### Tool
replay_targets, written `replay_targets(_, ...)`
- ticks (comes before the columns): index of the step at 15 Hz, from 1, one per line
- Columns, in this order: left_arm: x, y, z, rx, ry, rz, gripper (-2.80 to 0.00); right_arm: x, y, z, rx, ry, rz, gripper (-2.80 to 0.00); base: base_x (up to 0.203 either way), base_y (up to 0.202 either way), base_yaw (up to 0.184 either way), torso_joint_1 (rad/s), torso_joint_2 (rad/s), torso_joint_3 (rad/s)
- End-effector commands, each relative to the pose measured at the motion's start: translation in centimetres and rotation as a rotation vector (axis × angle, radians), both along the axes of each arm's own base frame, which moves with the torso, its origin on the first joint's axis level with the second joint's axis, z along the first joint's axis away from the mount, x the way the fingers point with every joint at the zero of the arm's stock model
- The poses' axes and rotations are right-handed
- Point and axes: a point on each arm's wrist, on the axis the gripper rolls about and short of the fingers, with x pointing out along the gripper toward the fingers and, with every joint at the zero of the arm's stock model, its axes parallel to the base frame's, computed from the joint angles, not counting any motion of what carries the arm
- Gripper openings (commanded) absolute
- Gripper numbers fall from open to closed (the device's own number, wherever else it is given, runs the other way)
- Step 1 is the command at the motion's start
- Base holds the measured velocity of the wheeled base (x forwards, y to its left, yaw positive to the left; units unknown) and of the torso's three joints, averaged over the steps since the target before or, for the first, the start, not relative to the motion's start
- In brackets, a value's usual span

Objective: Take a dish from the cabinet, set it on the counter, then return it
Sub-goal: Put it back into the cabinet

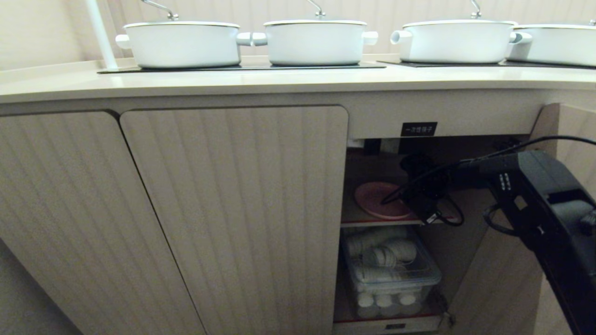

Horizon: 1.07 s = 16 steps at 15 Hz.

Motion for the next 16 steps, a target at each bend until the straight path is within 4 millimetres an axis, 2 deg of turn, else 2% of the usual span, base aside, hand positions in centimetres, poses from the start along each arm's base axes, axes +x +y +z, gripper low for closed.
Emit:
replay_targets(1, 0.0, 0.0, 0.0, 0.0, -0.001, 0.001, -2.8, -0.04, 0.06, 0.1, -0.002, -0.001, -0.004, 0.0, 0.0, 0.0, 0.0, 0.0, 0.0, 0.0)
replay_targets(16, 0.0, 0.0, 0.0, 0.0, -0.001, -0.001, -2.8, 0.85, 0.22, 0.94, -0.282, -0.076, 0.151, 0.0, 0.0, 0.0, 0.0, 0.0, 0.0, 0.0)
